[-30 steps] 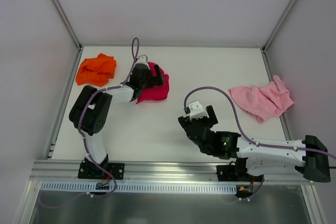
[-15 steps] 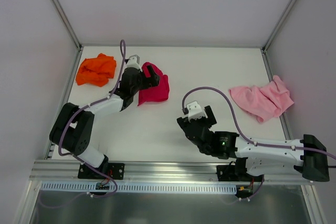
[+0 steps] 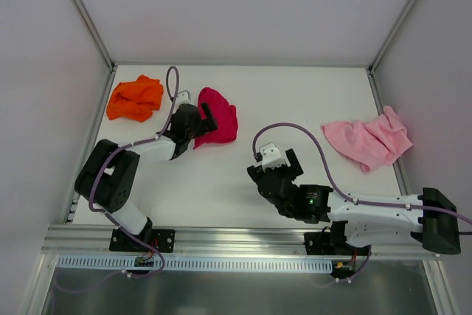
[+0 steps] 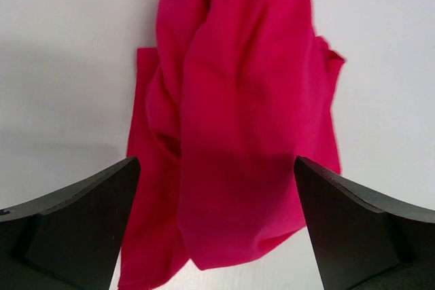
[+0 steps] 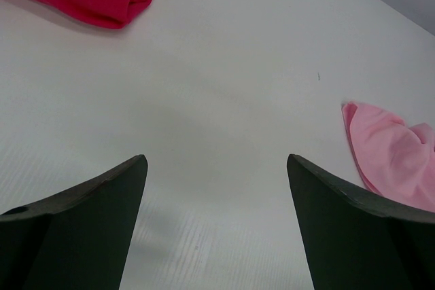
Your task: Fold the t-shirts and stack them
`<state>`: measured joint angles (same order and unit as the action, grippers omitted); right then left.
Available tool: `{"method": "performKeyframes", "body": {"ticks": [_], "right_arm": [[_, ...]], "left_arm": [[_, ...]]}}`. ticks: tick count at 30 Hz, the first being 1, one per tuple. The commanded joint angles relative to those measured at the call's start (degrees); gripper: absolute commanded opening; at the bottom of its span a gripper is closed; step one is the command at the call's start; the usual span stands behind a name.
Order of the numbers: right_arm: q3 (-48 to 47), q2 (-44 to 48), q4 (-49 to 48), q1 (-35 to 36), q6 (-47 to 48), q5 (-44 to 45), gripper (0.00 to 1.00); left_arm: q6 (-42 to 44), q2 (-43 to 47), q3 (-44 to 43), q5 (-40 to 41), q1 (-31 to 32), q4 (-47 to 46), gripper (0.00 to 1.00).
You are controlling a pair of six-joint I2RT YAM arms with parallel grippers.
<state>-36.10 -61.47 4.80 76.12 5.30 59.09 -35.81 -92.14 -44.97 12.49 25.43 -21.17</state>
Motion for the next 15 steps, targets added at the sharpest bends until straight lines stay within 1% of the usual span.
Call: {"method": "performKeyframes", "body": {"ticks": [1,3,9,12,15], "right_arm": [[-3.0,-0.5,-1.9,0.1,0.3,0.6,0.89],[-3.3,-0.8,-1.8,0.1,0.3,0.4,0.89],[-4.5,-2.3,-1.0,0.1,0.5,0.1,0.89],[-4.9,-2.8,-1.0,0.1,0.8,0.1,0.89],[-4.9,-3.0,-1.1,0.1,1.0,0.4,0.89]], "left_arm": [[-2.6,-2.0,-2.5,4.4,0.0,2.1,0.99],[-3.0,-2.7,-3.4,5.1,0.0,4.0,0.99],[-3.8,-6.6,-6.0,5.0,0.0,5.3,0.99],[-3.7,-9.0,-7.1,4.1,-0.1,4.4,0.99],[-3.5,-11.1,-7.3,1.0,-0.5,1.4,0.99]]}}
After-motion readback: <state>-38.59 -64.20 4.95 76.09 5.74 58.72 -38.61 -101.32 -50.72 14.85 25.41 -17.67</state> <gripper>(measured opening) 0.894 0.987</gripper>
